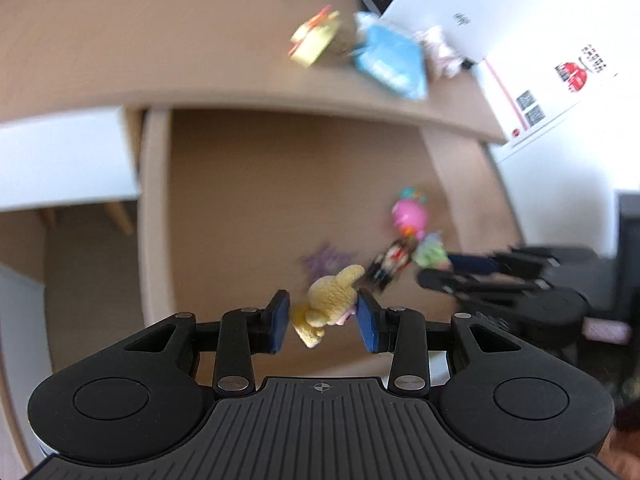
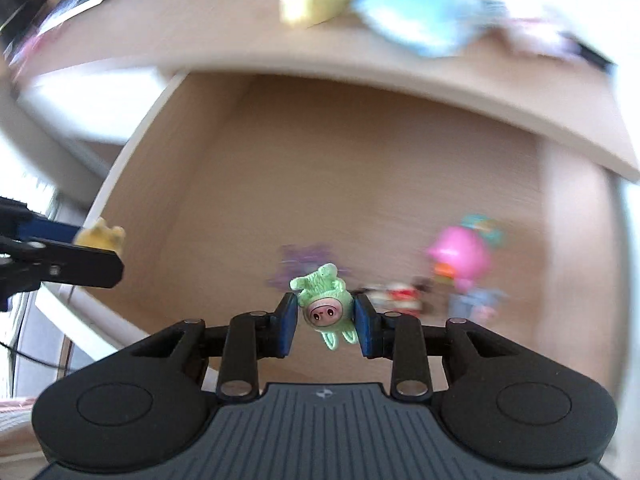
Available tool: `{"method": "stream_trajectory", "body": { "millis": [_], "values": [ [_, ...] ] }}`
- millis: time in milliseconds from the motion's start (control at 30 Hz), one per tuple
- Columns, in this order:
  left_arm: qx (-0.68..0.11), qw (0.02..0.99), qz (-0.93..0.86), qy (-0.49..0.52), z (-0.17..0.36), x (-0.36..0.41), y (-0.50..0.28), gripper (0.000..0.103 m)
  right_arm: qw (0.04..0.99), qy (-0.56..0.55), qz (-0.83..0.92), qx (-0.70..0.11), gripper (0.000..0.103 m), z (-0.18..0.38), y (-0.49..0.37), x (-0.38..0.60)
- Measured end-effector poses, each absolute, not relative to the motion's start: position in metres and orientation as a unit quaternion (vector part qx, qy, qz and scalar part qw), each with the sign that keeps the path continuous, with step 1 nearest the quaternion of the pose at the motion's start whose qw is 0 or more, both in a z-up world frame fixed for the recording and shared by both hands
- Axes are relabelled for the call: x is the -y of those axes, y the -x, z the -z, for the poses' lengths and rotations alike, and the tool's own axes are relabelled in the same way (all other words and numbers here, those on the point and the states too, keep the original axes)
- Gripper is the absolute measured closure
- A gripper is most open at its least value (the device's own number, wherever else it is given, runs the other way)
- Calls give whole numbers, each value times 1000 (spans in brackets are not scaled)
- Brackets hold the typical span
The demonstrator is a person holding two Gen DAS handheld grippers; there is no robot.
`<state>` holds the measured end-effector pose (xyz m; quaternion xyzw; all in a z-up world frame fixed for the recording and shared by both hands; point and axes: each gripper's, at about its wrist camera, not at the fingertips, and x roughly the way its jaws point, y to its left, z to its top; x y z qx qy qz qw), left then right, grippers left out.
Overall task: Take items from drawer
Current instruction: 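Carry yellow bunny to desktop with left tool while right tool grasps green pig-face toy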
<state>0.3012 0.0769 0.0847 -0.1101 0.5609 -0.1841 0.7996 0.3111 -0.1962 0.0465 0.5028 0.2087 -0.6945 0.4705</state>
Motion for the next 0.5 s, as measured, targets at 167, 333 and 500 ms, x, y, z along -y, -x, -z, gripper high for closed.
{"method": "stream_trajectory", "body": {
  "millis": [167, 333, 500],
  "values": [
    [-465, 868, 154, 81, -115, -66, -338, 63, 418, -497, 748, -138, 73, -66, -281, 152],
    [-397, 911, 90, 66, -118, -74, -395, 63, 389, -498, 768, -103, 73, -71, -265, 125],
    [-431, 898, 73, 52, -85, -71, -430, 62, 369, -504, 775, -98, 73, -62, -275, 126]
  ]
}}
